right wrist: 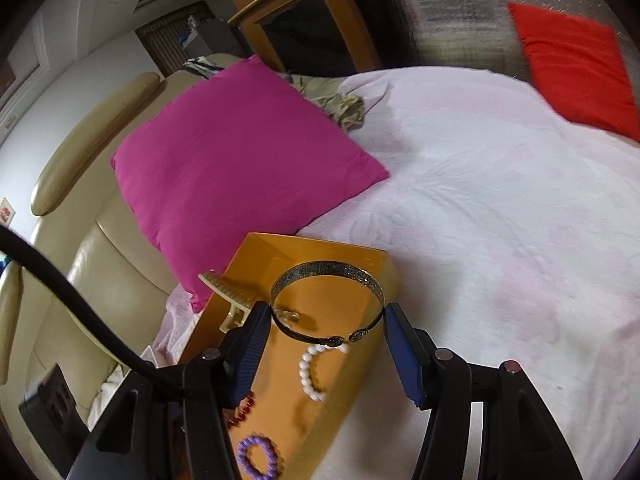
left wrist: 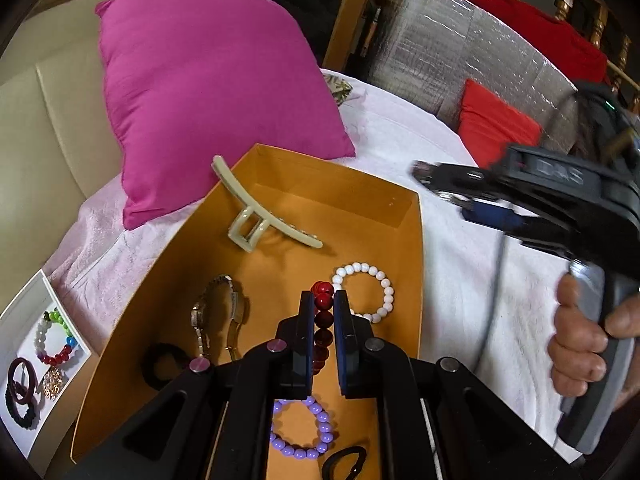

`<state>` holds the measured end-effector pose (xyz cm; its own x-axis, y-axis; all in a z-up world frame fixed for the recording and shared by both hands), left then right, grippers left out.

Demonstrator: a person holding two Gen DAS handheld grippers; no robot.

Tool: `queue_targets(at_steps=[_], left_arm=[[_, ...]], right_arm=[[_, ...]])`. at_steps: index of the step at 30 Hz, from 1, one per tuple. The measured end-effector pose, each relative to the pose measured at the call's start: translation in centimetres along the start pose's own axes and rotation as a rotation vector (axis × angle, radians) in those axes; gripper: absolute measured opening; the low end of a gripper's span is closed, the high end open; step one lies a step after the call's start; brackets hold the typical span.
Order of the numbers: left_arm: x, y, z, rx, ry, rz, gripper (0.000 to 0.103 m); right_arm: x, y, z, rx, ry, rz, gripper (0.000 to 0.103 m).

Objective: Organize jewelry
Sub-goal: 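Lower the silver bangle into the orange box and open the right gripper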

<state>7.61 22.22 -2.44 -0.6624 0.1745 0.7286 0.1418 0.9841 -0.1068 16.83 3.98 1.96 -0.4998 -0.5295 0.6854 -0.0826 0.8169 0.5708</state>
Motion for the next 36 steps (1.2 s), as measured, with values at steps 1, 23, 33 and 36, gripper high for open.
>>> queue_targets(at_steps=[1, 23, 33, 36], left_arm=[[-0.2, -0.1, 0.0, -0.006, 0.003, 0.002, 0.009], [-2.3, 0.8, 0.1, 0.032, 0.076, -0.012, 0.011], [-1.0, -0.6, -0.6, -0.014, 0.006, -0.068, 0.021], [-0.2, -1.5, -0.9, -0.027, -0.024, -0.106, 0.047]], right_arm=[[-0.7, 0.2, 0.0, -0.002, 0.015, -0.008, 0.061], [-9.0, 3.0, -0.7, 0.018, 0.084, 0.126, 0.061], [-1.5, 1.2, 0.1, 0.048, -0.049, 0.056, 0.061], [1.3, -0.8, 0.9, 0.028, -0.065, 0.043, 0.061]])
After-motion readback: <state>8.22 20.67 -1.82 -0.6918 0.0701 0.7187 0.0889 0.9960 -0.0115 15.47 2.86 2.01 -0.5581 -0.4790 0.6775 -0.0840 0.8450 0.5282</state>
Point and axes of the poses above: each gripper's, at about its wrist camera, not at the fingertips, and x roughly against the way its jaws point, y to its left, z to its underside, the point moved 1 cm from there along -x, roughly the way its jaws point, and after that the axes turned 14 degrees about -x, right-handed, at the moved point
